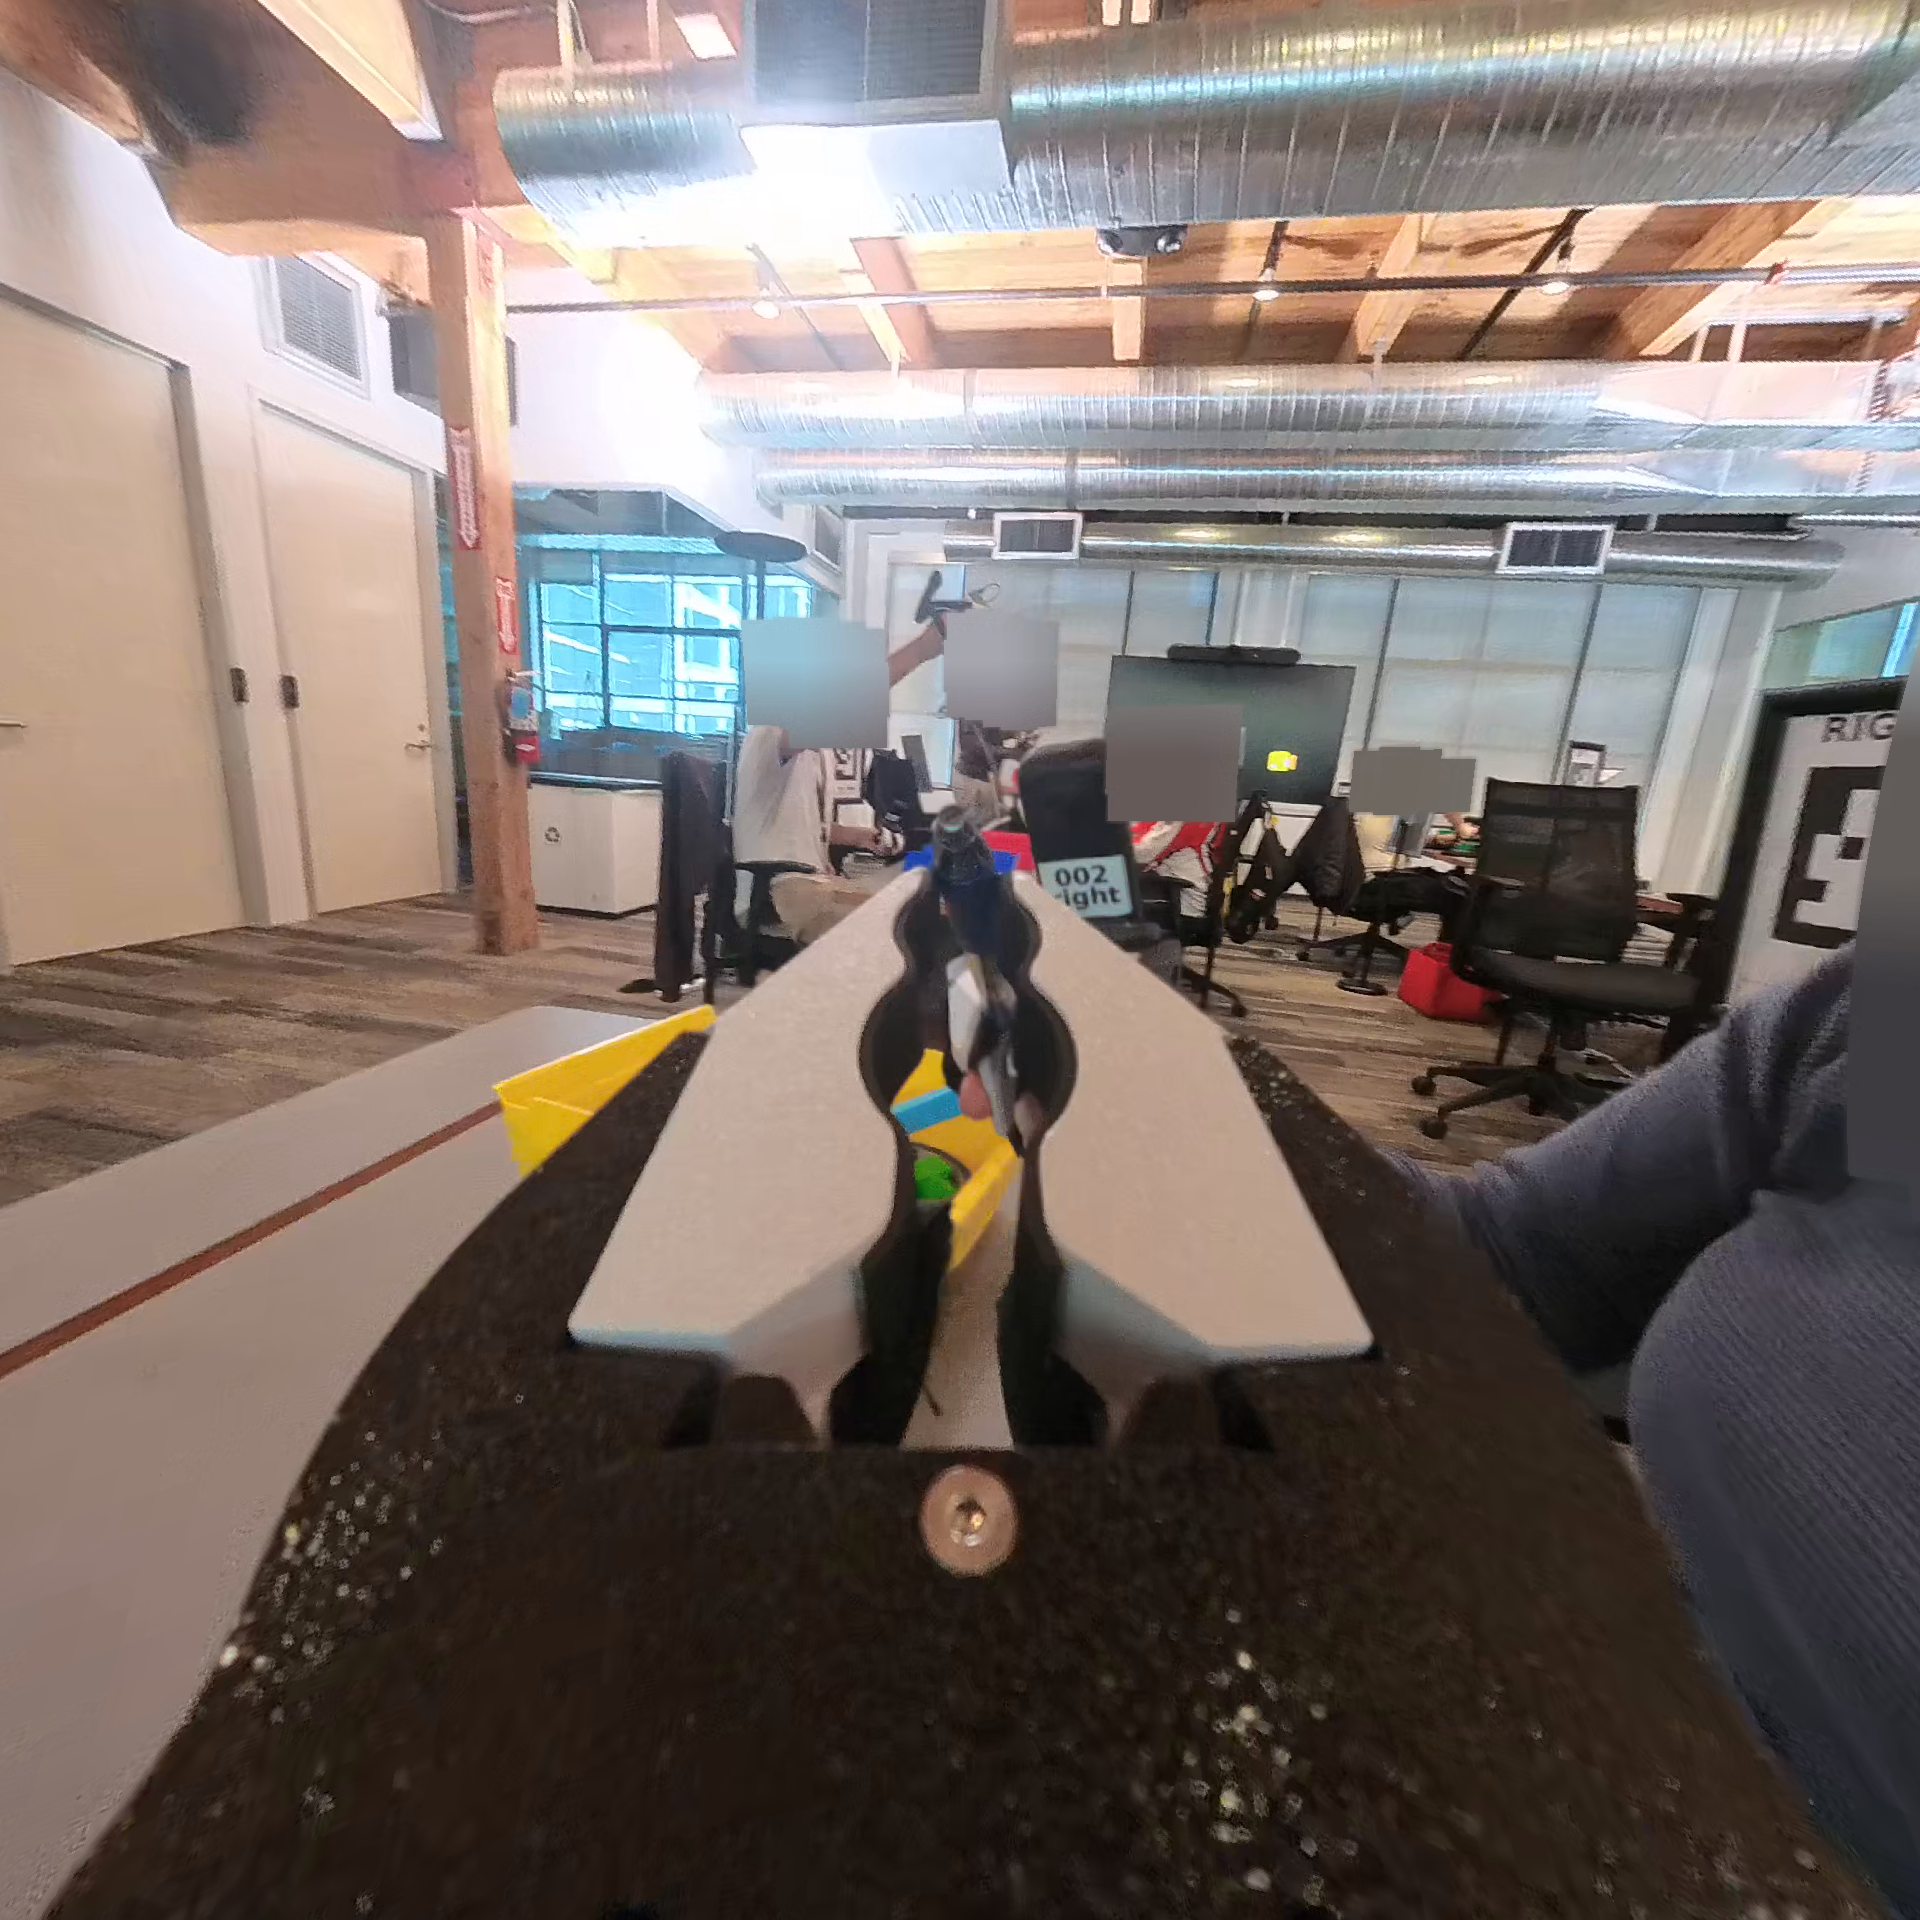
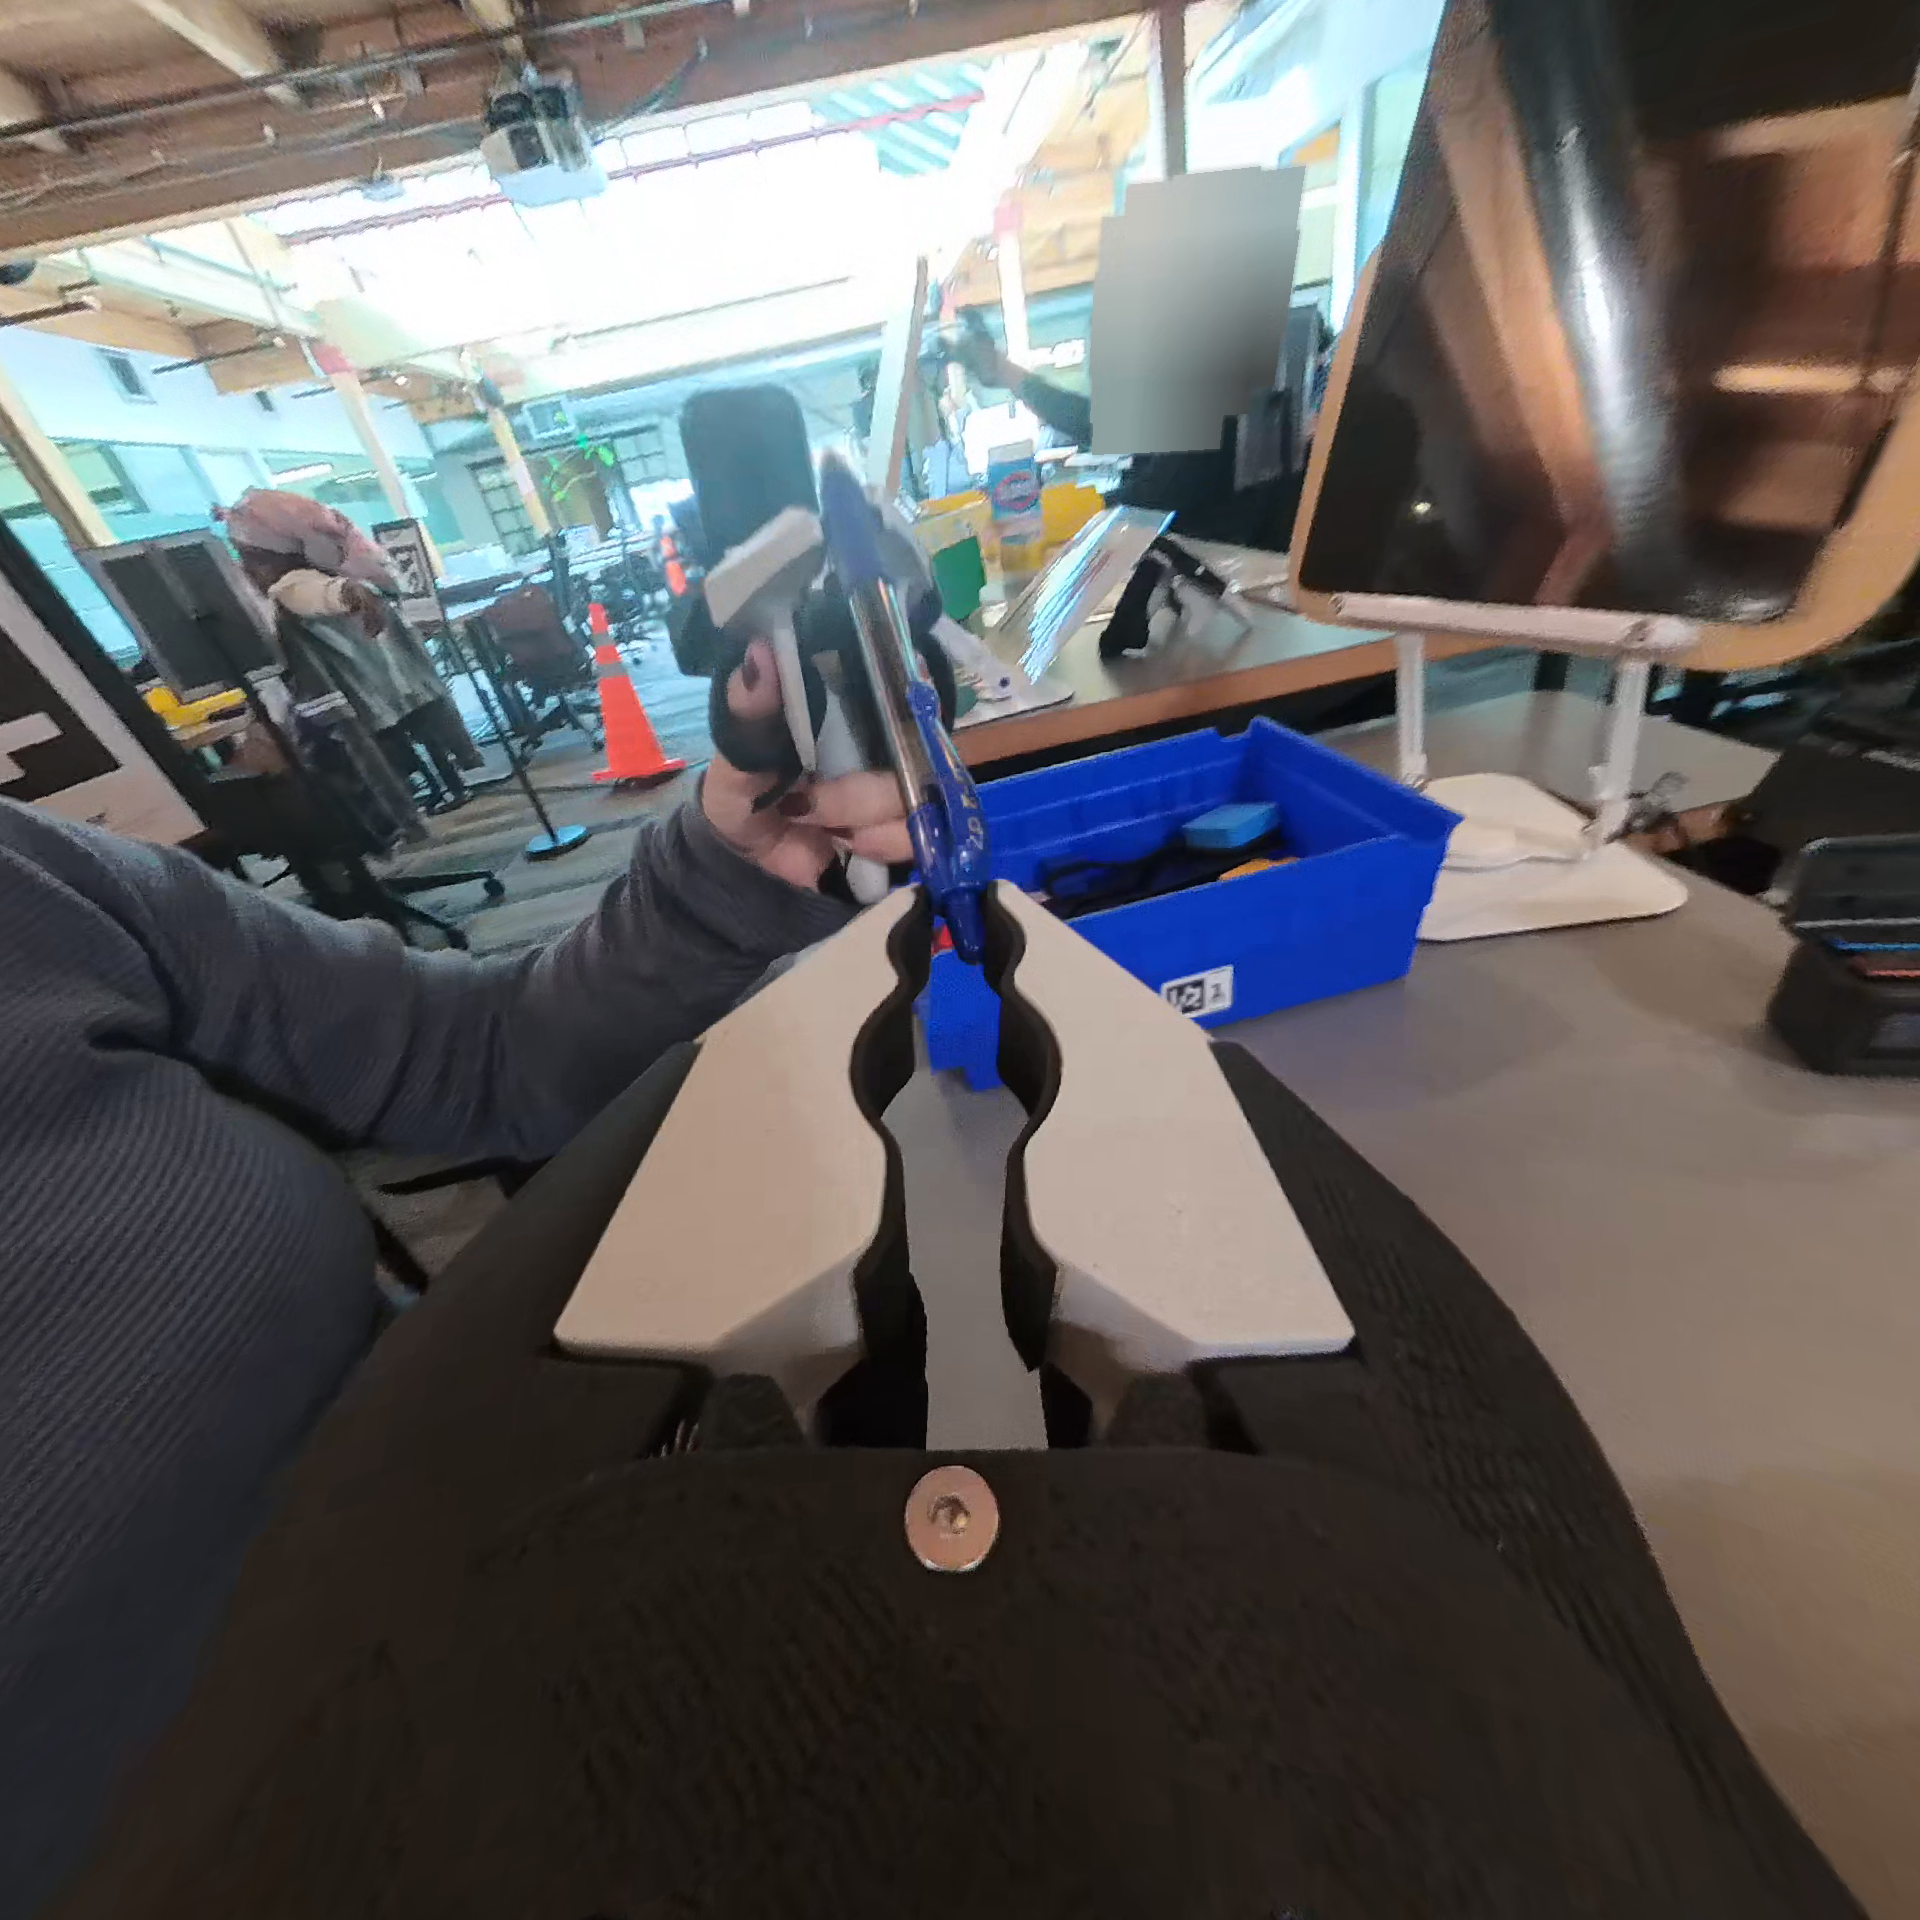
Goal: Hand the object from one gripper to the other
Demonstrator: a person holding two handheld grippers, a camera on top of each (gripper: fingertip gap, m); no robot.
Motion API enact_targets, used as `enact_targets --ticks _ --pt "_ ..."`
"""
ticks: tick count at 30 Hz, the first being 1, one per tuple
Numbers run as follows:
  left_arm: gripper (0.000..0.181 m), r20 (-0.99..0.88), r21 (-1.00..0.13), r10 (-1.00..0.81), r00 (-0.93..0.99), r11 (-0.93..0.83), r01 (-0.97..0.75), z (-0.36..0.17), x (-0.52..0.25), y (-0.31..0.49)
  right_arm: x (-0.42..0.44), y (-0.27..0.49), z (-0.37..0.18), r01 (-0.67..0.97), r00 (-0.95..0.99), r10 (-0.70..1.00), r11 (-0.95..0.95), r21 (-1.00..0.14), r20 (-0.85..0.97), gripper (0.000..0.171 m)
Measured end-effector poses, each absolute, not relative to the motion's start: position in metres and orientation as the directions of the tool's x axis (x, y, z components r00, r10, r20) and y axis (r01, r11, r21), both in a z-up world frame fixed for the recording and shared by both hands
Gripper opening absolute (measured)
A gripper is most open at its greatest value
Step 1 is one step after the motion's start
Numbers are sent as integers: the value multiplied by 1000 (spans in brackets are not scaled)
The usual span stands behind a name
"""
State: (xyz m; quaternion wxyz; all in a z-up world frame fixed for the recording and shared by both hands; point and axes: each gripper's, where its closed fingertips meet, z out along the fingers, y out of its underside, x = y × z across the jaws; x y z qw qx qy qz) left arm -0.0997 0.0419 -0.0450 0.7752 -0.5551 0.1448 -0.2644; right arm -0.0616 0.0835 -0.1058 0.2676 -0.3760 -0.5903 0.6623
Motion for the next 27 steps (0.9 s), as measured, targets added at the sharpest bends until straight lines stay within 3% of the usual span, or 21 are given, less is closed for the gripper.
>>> enact_targets --ticks 8,16,22,27 --pt "7 44 -959 -707 706 169 229 -70 -91 42 -46 99 -68 -88 -584 793 -273 -958 -172 0" --pt "6 13 -939 -679 734 243 242 -68 -90 47 -44 103 -63 -111 -578 796 -297 -948 -181 0" --pt "6 -44 -908 -662 748 340 247 -58 -85 41 -57 78 -82 6 -632 738 -300 -954 -236 39" --pt "6 -72 -894 -647 759 379 239 -58 -78 42 -69 65 -67 -128 -618 747 -404 -905 -246 47"
